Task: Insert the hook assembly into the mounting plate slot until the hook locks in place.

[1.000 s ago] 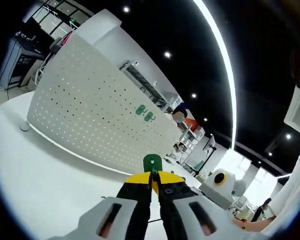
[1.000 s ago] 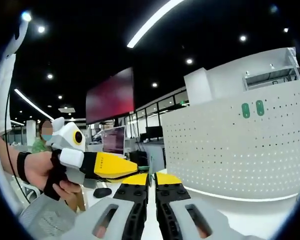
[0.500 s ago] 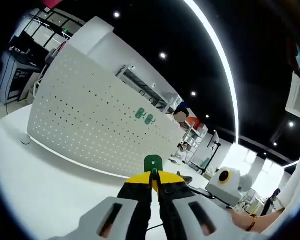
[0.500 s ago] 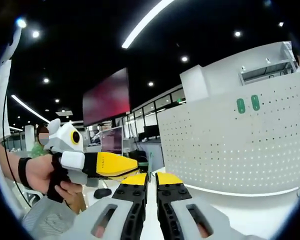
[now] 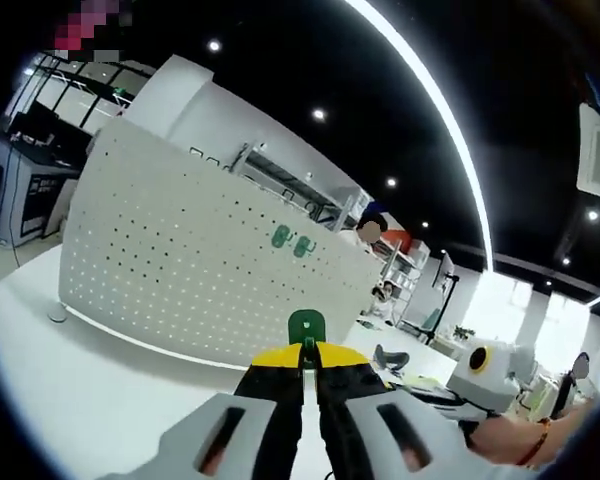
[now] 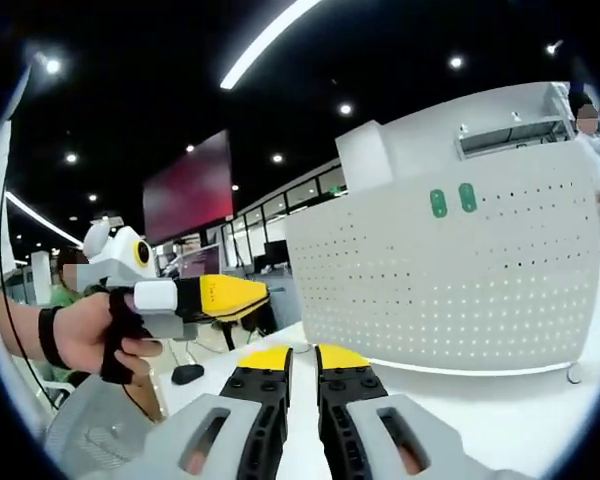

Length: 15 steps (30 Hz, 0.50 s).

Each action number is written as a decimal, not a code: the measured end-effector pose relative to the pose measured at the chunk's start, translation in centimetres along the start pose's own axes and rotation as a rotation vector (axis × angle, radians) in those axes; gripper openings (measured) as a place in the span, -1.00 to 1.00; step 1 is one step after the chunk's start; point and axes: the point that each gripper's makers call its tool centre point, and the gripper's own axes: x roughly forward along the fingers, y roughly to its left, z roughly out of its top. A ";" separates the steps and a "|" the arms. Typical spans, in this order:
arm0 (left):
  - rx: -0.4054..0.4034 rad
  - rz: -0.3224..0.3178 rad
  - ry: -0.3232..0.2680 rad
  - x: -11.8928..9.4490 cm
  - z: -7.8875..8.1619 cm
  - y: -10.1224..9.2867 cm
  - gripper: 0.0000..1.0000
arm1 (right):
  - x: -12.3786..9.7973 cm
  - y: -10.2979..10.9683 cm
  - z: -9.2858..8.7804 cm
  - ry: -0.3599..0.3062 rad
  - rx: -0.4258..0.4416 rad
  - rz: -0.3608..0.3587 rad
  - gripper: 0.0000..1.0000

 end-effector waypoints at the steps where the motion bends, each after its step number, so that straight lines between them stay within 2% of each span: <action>1: 0.007 0.003 -0.002 0.2 0.0 -0.1 -0.94 | -0.2 -0.2 -0.1 0.011 -0.014 -0.006 -0.83; 9: 0.113 0.030 -0.014 1.7 1.0 -0.5 -0.94 | -1.3 -1.1 -0.5 0.026 0.008 -0.036 -0.67; 10: 0.152 0.039 -0.009 2.0 1.2 -0.3 -0.94 | -1.5 -1.1 -0.6 0.029 0.003 -0.037 -0.66; 15: 0.165 0.055 -0.018 3.2 1.9 -0.1 -0.94 | -2.2 -1.5 -1.3 0.044 0.020 -0.050 -0.63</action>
